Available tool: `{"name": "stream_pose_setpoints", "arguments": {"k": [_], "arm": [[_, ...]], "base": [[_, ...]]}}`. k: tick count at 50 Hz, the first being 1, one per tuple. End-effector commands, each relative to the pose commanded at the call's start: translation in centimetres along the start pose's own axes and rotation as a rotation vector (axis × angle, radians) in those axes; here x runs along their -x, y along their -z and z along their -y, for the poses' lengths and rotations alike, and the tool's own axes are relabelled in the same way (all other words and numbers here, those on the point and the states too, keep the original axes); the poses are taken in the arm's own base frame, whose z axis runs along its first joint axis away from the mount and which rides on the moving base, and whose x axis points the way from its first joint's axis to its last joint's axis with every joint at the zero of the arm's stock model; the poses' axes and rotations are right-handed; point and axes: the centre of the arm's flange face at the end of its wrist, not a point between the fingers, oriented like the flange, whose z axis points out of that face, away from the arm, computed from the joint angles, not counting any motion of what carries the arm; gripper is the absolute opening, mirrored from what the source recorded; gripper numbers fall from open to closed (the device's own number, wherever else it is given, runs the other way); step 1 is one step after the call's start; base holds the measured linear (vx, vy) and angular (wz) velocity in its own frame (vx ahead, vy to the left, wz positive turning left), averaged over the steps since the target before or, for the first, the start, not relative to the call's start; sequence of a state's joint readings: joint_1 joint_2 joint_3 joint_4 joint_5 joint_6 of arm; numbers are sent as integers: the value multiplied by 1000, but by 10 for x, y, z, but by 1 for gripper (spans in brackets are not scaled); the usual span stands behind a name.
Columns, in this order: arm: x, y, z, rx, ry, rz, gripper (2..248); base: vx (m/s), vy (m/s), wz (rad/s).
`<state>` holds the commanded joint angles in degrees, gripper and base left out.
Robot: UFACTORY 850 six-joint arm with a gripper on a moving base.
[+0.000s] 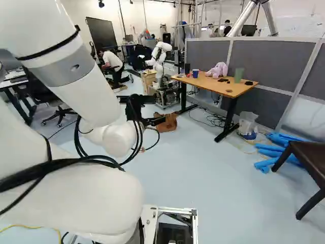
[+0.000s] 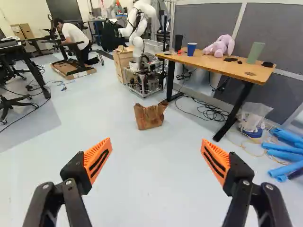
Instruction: Pick up the bag on the ground and place it on the table
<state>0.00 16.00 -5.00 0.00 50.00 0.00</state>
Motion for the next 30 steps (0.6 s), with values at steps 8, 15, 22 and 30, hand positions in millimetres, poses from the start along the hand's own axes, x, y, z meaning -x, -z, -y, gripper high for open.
{"name": "stream_pose_setpoints", "arguments": {"k": [8, 15, 22, 30], "arm": [[0, 0, 0, 0, 0, 0, 247], [0, 0, 0, 0, 0, 0, 247], [0, 0, 0, 0, 0, 0, 247], [0, 0, 0, 0, 0, 0, 247]], "base": [[70, 1, 0], [66, 2, -2], [64, 2, 3], [72, 2, -1]]}}
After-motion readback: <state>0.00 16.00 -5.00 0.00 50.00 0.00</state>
